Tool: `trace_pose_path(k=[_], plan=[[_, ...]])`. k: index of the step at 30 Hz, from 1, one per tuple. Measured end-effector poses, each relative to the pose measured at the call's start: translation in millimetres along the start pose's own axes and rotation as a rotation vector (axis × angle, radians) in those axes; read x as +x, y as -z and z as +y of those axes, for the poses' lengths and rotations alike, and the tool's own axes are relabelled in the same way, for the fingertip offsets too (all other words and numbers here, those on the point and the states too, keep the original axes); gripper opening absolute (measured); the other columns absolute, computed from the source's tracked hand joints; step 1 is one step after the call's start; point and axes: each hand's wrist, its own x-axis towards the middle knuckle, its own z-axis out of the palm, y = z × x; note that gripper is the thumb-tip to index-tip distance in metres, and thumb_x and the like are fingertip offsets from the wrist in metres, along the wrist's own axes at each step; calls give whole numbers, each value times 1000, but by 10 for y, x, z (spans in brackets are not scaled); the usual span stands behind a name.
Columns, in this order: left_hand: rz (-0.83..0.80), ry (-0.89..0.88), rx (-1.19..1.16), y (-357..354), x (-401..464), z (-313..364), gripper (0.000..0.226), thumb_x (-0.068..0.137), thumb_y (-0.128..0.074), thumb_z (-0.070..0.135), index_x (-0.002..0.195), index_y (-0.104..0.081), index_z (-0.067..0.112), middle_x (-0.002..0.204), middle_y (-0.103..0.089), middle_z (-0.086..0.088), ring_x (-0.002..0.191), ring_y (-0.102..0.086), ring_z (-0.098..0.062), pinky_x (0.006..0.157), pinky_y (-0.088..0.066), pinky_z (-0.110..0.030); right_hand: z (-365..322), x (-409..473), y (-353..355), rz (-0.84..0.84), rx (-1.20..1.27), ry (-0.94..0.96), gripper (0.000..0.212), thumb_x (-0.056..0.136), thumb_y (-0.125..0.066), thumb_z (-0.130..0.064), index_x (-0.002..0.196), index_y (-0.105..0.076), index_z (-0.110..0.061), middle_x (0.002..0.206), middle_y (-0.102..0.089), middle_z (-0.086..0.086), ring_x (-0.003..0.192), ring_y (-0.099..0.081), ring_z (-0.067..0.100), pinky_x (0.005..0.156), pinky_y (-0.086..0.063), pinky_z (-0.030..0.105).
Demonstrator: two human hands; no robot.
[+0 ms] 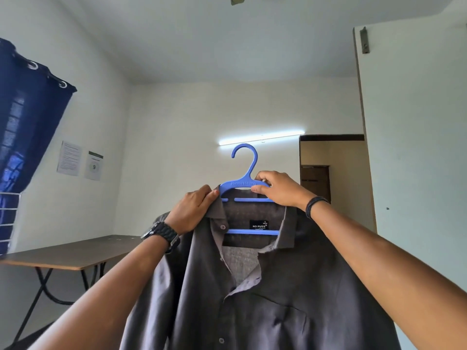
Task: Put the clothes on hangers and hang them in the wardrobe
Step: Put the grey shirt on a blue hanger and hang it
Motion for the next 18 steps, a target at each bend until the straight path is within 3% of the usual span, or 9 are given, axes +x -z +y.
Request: trace_pose_path(k=[6, 9, 12, 15, 17, 18], plan=[[1, 35, 59, 71, -138, -276, 36, 100, -34, 44, 83, -43, 14, 73, -57, -1, 73, -54, -27, 69, -42, -41, 0, 70, 47, -14, -22, -14, 22, 94, -57, -33, 93, -58, -10, 84, -54, 6, 73, -47, 18, 64, -35, 26], [85, 58, 144, 92, -216, -397, 43, 98, -31, 48, 74, -44, 15, 69, -59, -10, 74, -56, -35, 62, -40, -41, 14, 57, 85, -15, 28, -17, 24, 94, -57, -31, 97, -61, -8, 85, -54, 4, 79, -49, 19, 64, -36, 25], [140, 125, 228, 122, -250, -437, 51, 98, -30, 49, 68, -51, 13, 72, -62, -16, 75, -56, -39, 61, -39, -40, -8, 59, 72, -42, 112, -20, 25, 94, -57, -32, 100, -63, -8, 95, -60, 7, 90, -53, 21, 74, -37, 30], [38, 287, 214, 163, -212, -537, 51, 101, -34, 42, 88, -63, 2, 81, -61, -21, 81, -58, -39, 70, -42, -39, -29, 54, 7, -60, 172, -46, 24, 94, -57, -32, 99, -63, -9, 99, -62, 5, 97, -56, 21, 82, -38, 31], [-69, 481, 75, 206, -177, -614, 57, 99, -36, 49, 74, -59, 4, 90, -64, -21, 89, -60, -37, 75, -41, -36, -36, 46, -64, -67, 178, -59, 26, 94, -58, -32, 100, -63, -7, 100, -64, 7, 98, -57, 22, 82, -39, 31], [-150, 557, 55, 224, -165, -644, 56, 98, -37, 49, 77, -61, 3, 99, -65, -22, 95, -61, -35, 79, -41, -34, -39, 38, -109, -69, 178, -64, 26, 93, -58, -32, 99, -64, -7, 100, -64, 7, 98, -58, 23, 82, -39, 32]])
